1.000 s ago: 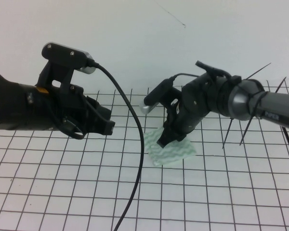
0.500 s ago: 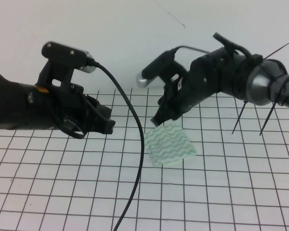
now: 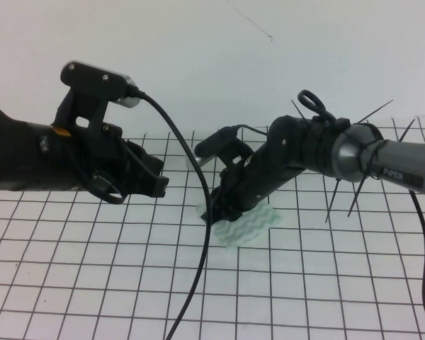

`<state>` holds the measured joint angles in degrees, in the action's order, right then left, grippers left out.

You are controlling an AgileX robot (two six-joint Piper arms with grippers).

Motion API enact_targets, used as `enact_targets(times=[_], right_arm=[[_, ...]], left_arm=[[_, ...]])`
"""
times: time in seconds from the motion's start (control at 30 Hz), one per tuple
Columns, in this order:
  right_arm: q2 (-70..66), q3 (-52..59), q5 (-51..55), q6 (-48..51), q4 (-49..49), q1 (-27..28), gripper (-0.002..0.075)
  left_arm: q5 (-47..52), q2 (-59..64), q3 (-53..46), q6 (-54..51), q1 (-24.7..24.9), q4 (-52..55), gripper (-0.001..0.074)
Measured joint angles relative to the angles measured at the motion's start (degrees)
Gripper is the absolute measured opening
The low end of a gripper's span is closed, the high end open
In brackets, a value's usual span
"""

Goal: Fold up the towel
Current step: 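Fold the patterned cloth into a small square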

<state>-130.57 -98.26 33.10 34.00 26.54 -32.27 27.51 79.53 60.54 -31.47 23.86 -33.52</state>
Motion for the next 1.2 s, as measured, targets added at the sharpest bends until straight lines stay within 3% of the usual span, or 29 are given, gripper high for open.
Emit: enact_targets(times=[0.23,0.4,0.53,0.8,1.2], right_arm=[[2.8,0.0,-1.7,5.5,4.3,0.9,0.0169],[7.0,-0.1,-3.0,1.7,-4.5,3.8,0.0169],[6.4,0.0,3.1,-4.6,-10.7,7.1,0.0163],[3.0,0.0,4.7,-3.9,-11.1,8.8,0.0016],[1.5,0.0,14.1,-3.0,-10.2,8.7,-0.0001]], left_arm=[[0.1,0.0,0.0,0.0,0.0,0.0,-0.0001],[0.1,0.0,0.0,0.0,0.0,0.0,-0.0001],[0.2,0.4,0.0,3.7,0.0,-0.1,-0.0001],[0.5,3.6,0.0,4.8,0.0,-2.2,-0.0001],[1.7,3.6,0.0,4.7,0.0,-2.1,-0.0001]])
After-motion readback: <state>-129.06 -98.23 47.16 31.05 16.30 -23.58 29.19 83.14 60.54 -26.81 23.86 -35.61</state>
